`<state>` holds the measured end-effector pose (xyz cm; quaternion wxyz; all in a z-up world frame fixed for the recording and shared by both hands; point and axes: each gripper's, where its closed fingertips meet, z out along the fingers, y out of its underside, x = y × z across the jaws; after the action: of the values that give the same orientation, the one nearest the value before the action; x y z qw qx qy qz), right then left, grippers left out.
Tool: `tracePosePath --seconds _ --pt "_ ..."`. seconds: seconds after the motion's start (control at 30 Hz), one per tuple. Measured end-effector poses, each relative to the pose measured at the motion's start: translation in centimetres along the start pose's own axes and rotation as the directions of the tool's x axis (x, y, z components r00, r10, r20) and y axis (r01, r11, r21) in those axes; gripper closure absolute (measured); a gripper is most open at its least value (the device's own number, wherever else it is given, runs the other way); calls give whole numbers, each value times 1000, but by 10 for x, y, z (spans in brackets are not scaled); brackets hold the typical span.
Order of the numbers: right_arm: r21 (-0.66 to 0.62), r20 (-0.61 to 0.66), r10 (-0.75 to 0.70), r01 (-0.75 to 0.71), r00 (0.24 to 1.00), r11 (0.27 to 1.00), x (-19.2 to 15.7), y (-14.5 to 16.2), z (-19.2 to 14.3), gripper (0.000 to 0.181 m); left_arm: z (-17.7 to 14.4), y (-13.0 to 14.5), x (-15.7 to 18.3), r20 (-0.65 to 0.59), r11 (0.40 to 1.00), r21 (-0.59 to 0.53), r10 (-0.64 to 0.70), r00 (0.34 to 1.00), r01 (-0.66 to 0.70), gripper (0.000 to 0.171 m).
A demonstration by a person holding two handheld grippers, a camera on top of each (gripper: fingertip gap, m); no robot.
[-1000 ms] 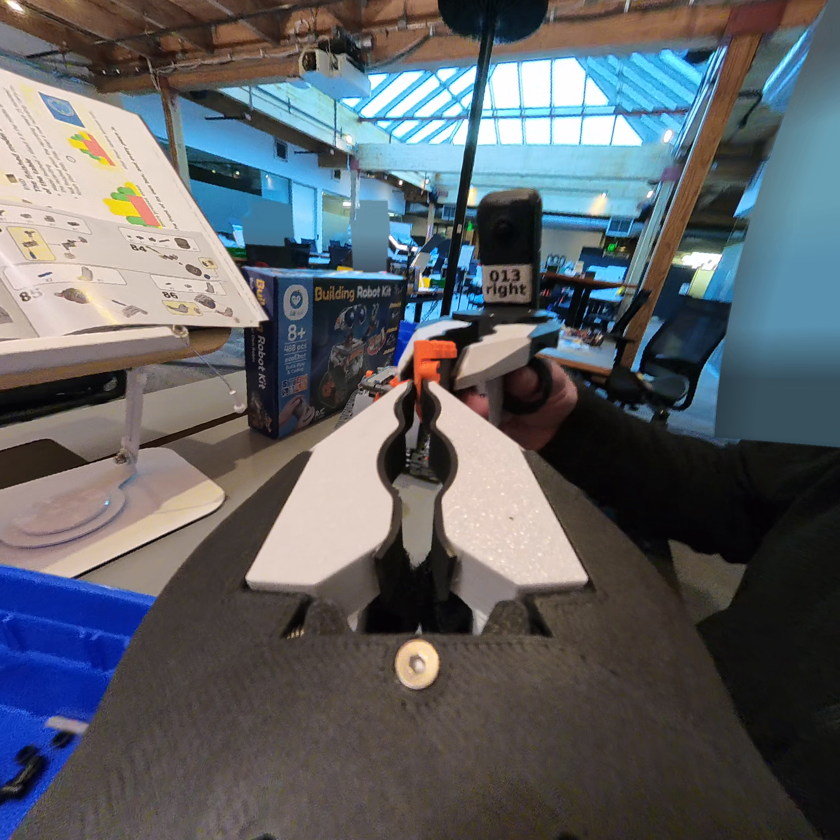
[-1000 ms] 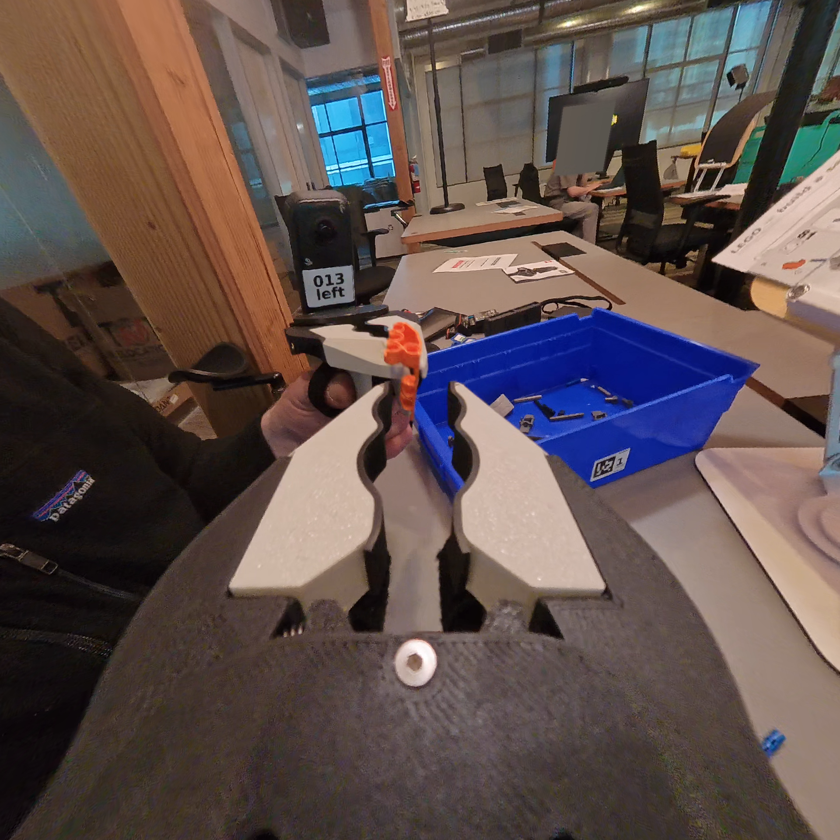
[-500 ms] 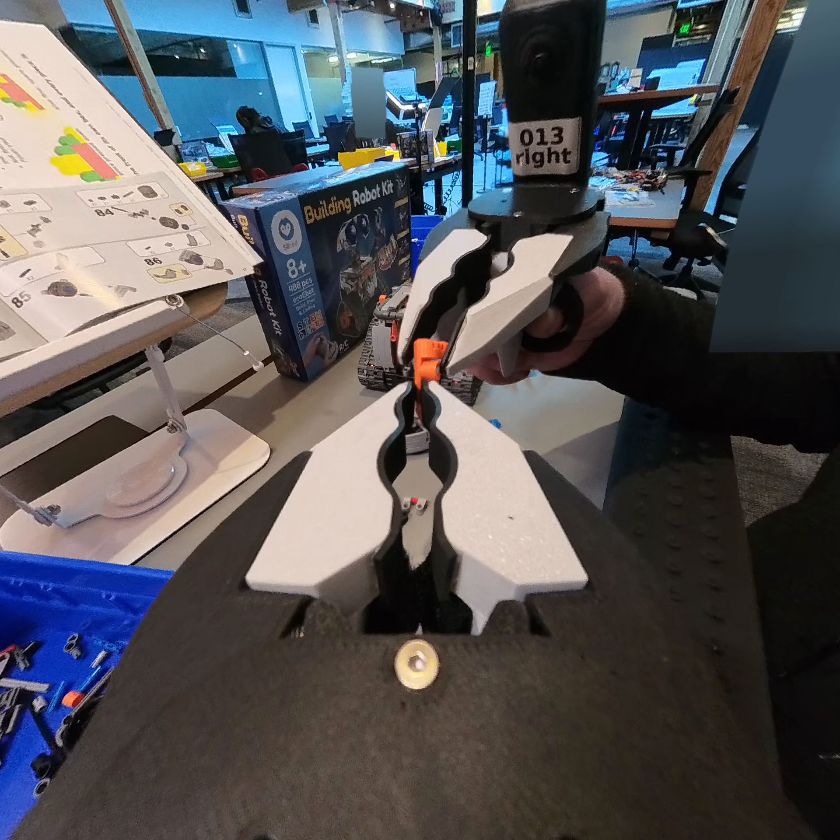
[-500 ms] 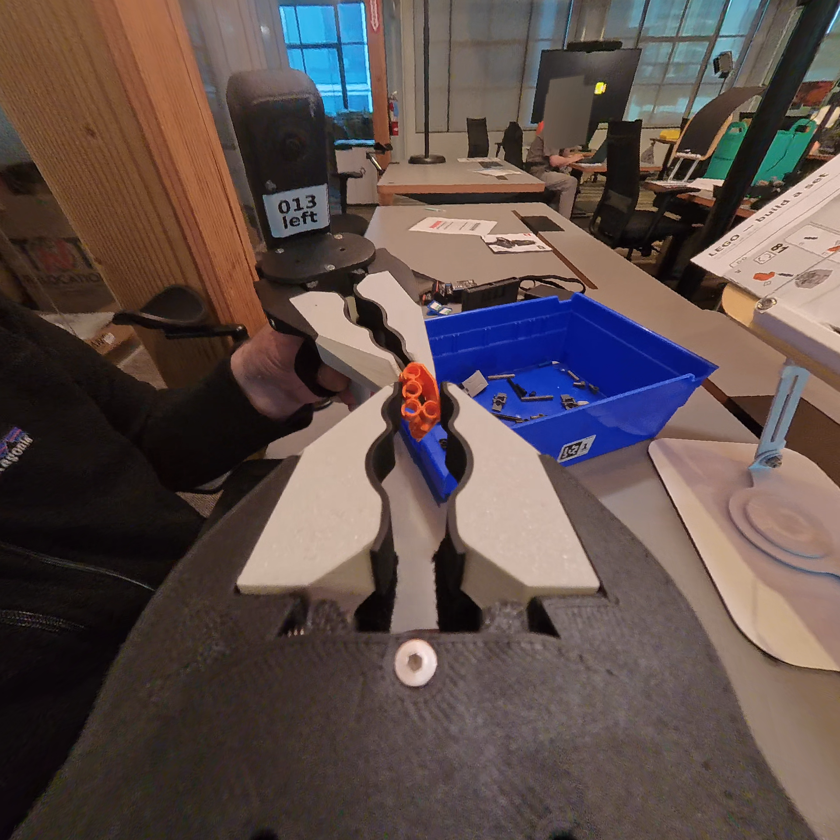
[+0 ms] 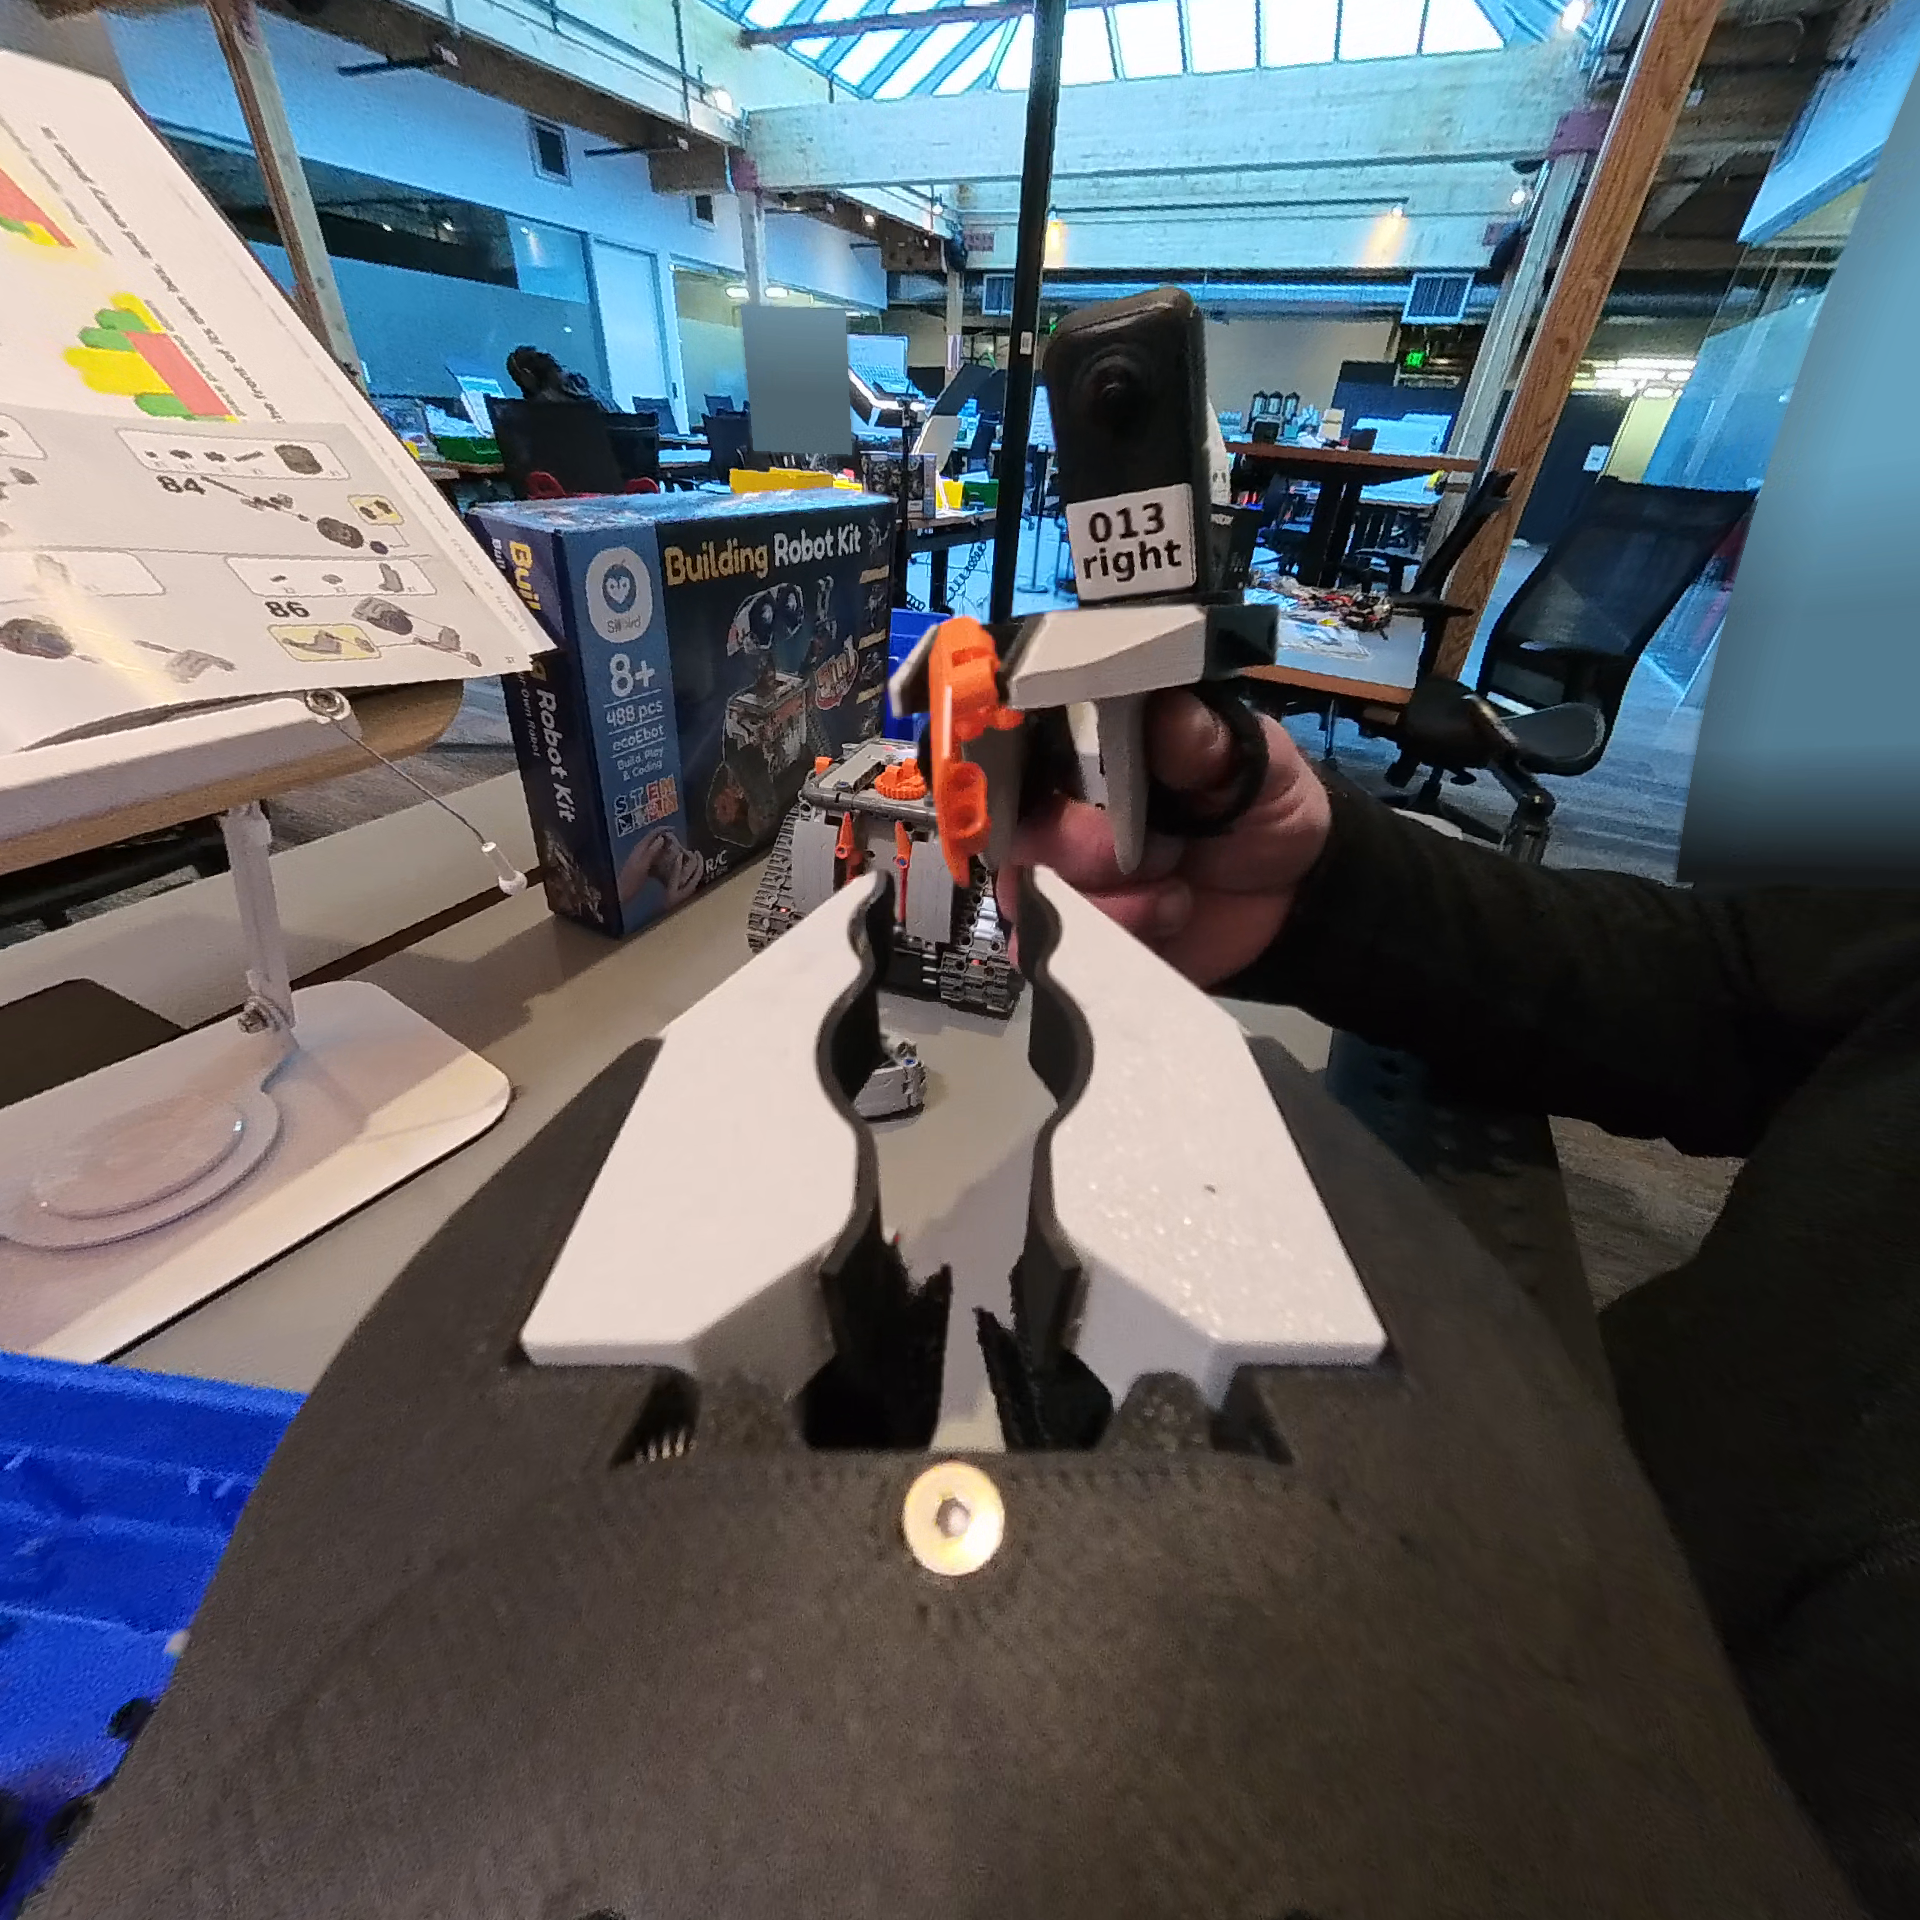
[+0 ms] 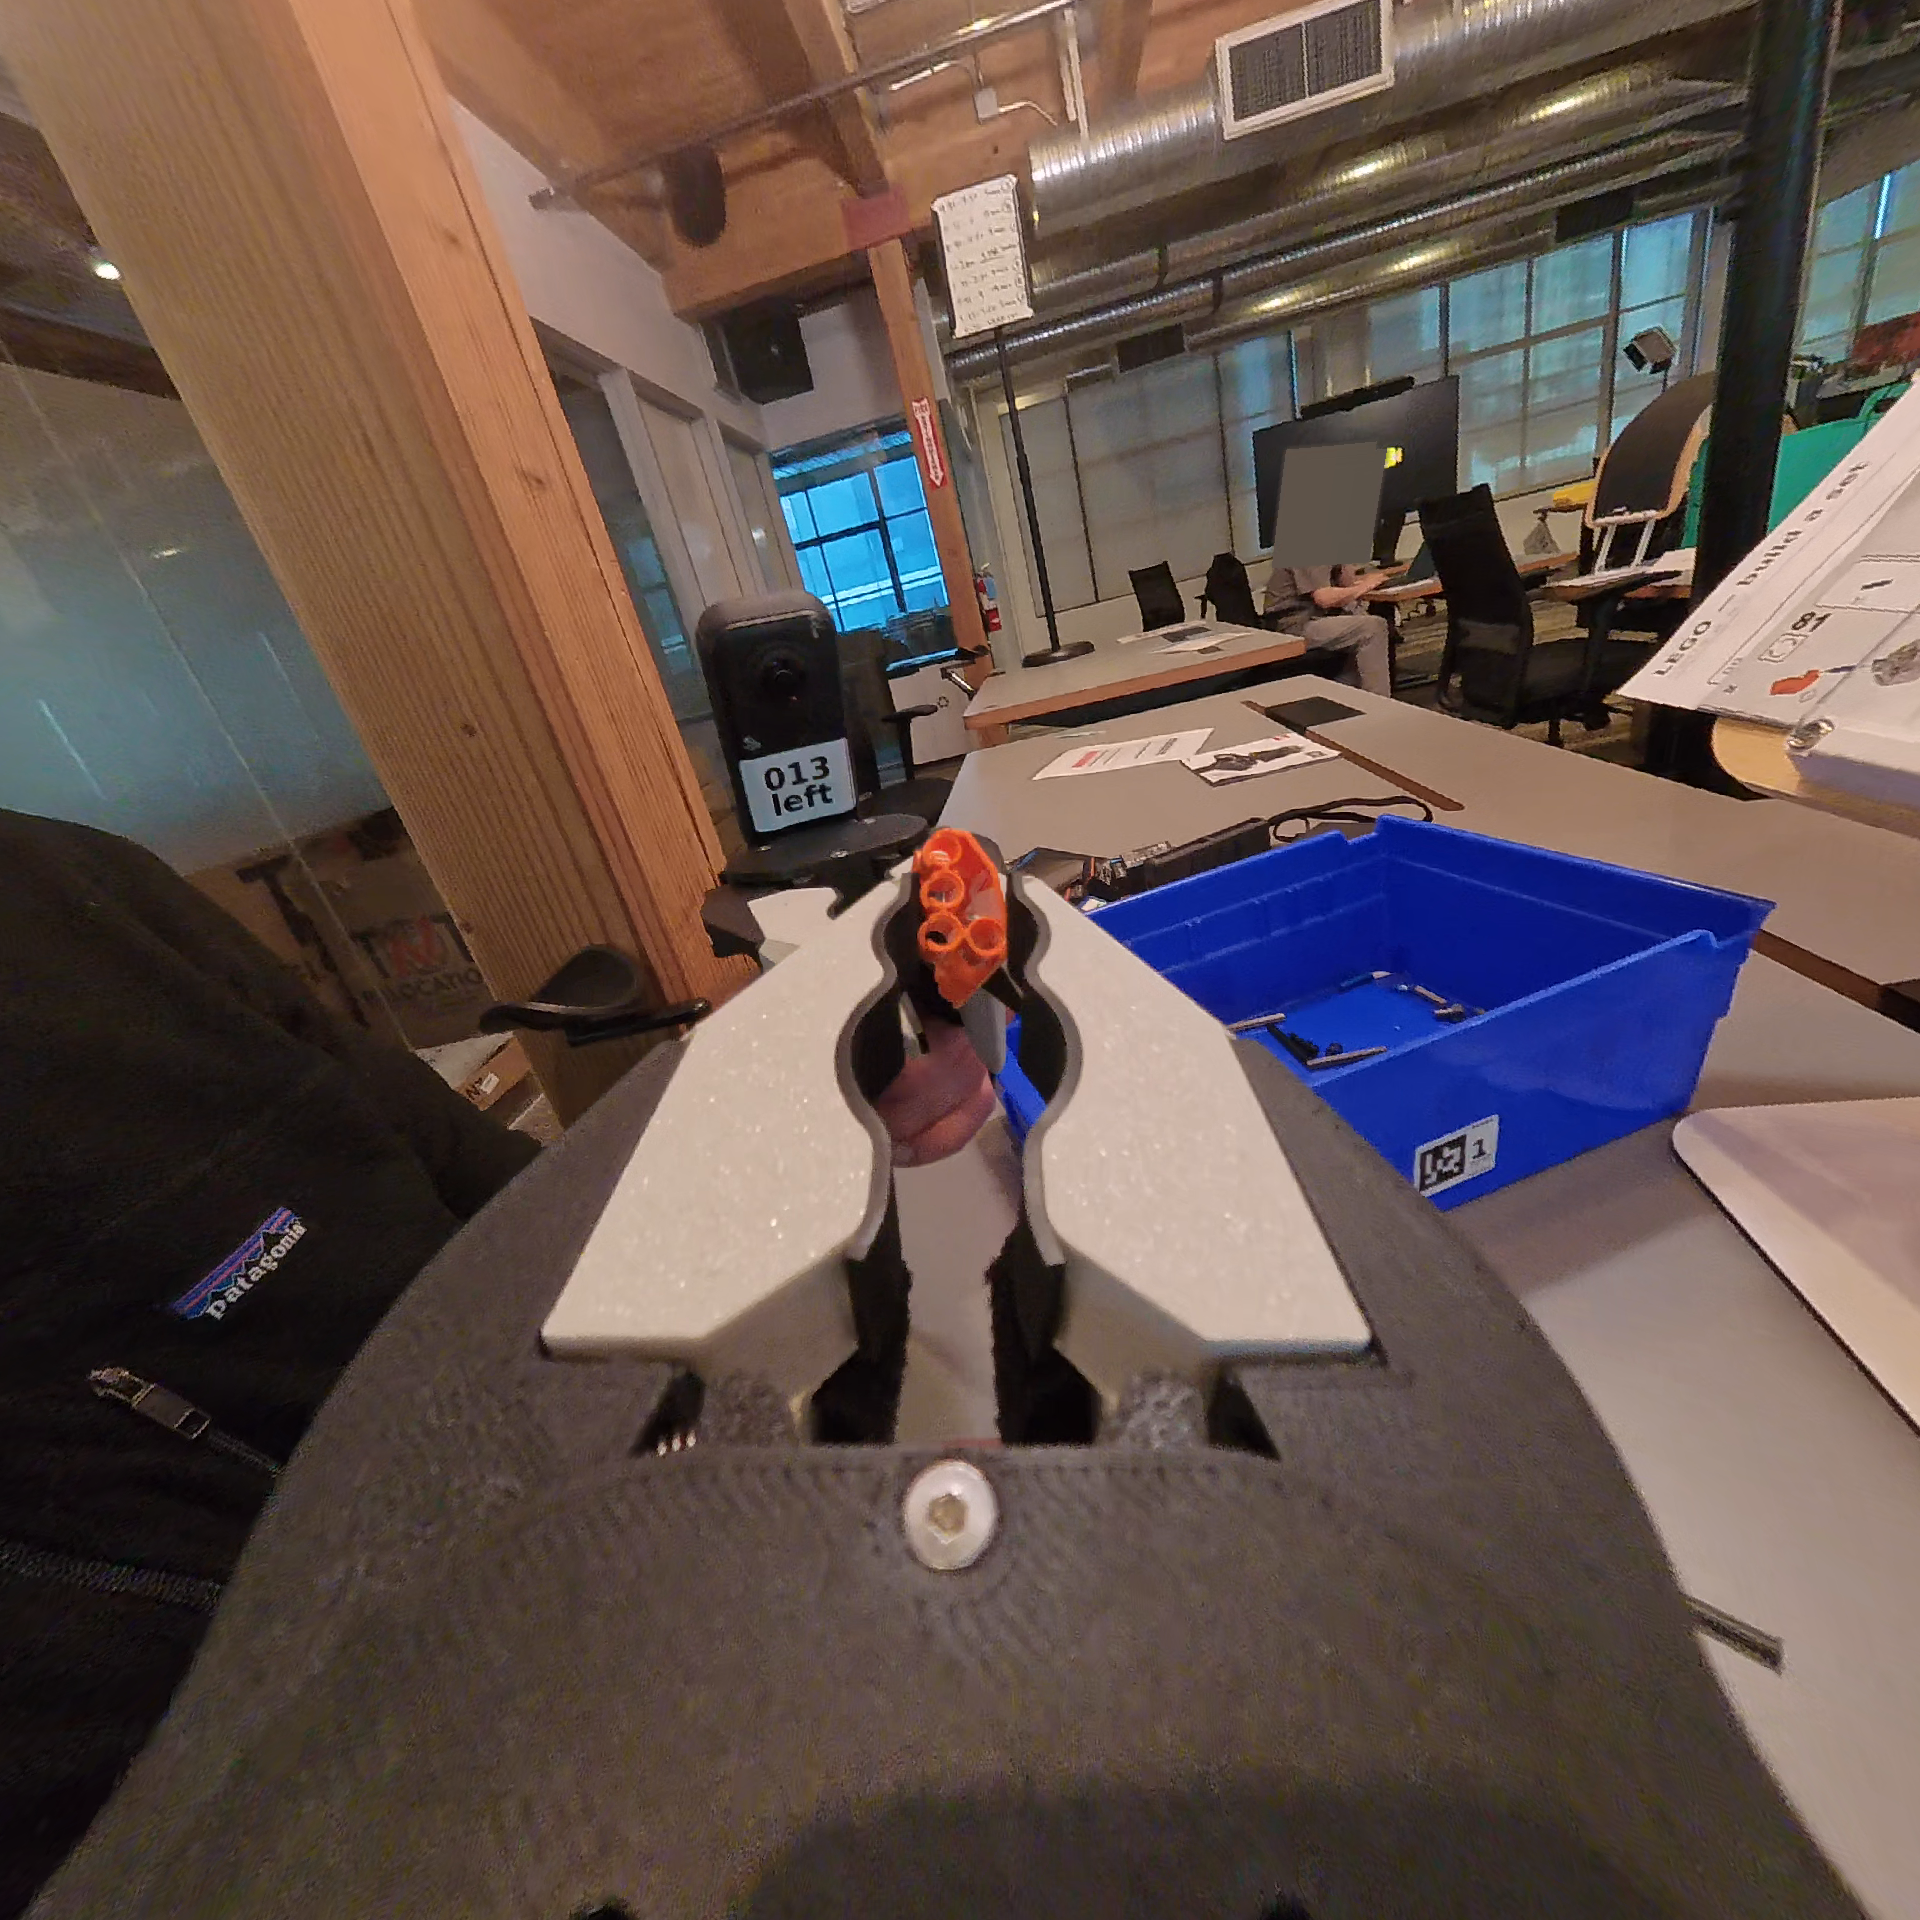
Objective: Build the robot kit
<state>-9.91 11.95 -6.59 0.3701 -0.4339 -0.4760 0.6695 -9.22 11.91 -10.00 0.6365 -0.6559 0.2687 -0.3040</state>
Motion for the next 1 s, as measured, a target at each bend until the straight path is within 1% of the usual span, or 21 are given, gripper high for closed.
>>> tracePosePath --seconds 0.17,0.47,0.57,0.7,0.83,0.9,1.0 --pt "8 11 1 -1 1000 1000 -2 0 1 168 2 -6 4 -48 997 60 -45 998 48 167" --pt "-16 42 11 -11 999 1000 -2 4 -1 168 -3 -14 -2 -39 992 108 -67 997 71 168" --pt "-26 44 16 -15 999 1000 -1 4 -3 168 -3 -14 -2 -44 991 109 -76 996 81 168" --pt "3 48 41 -41 998 999 -1 0 -4 168 -1 -15 1 -68 988 120 -89 994 96 168" --pt "23 51 87 -88 995 996 4 -3 -7 168 -3 -20 -1 -80 982 148 -108 991 119 162" --pt "28 60 101 -102 993 994 3 -3 -8 168 -1 -18 -1 -79 985 134 -101 992 111 167" --pt "23 64 106 -107 992 994 3 -3 -8 168 -1 -18 0 -86 983 139 -106 991 117 169"
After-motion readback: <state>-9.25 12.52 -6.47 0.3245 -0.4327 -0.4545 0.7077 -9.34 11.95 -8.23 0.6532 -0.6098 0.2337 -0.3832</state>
